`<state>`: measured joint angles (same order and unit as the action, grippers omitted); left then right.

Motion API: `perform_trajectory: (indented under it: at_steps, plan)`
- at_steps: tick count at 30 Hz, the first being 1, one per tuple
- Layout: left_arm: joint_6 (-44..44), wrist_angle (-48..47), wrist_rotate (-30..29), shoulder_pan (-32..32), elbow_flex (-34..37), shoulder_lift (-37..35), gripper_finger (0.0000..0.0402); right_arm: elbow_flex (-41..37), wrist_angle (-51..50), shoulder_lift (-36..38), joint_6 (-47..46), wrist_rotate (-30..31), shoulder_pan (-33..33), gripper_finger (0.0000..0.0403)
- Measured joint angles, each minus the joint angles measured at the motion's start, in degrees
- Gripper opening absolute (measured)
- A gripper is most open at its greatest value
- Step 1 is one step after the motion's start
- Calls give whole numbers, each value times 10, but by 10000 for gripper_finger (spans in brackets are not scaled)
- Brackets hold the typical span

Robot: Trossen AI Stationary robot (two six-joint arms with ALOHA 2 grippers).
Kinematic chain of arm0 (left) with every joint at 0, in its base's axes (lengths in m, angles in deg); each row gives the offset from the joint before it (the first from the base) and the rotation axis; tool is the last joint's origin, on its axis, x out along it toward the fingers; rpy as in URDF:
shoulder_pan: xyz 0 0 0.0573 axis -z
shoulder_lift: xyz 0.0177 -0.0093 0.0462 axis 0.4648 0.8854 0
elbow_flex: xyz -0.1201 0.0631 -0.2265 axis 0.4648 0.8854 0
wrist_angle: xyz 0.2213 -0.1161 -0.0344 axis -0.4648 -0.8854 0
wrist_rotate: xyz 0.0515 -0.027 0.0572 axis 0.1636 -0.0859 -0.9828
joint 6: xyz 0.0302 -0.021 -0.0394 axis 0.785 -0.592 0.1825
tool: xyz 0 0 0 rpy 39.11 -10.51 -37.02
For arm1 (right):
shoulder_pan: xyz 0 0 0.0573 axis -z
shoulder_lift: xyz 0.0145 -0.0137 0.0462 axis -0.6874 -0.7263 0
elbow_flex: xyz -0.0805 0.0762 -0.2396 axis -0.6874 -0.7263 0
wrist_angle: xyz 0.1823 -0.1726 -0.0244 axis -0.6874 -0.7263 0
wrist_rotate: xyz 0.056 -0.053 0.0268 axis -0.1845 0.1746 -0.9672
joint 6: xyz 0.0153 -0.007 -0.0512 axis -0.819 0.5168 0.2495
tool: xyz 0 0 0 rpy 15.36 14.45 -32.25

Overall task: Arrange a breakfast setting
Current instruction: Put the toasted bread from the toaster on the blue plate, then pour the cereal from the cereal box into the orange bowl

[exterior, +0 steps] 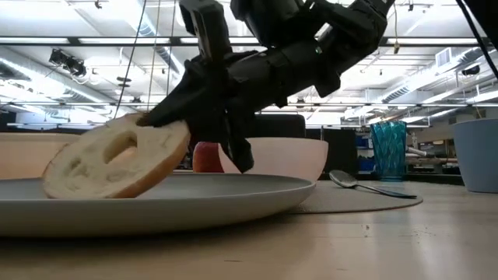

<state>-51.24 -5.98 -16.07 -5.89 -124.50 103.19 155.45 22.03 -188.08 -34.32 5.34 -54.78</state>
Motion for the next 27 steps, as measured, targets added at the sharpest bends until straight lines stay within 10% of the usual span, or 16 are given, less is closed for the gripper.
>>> perform_trajectory:
  at_steps: [15, 27]
  plan:
    - [33, -36, -11, 2, 0, -30, 127, 1, -32, 14, 34, -11, 6, 133]
    - [86, -156, -127, 2, 0, -57, 105, 1, -342, 174, 166, -14, 17, 138]
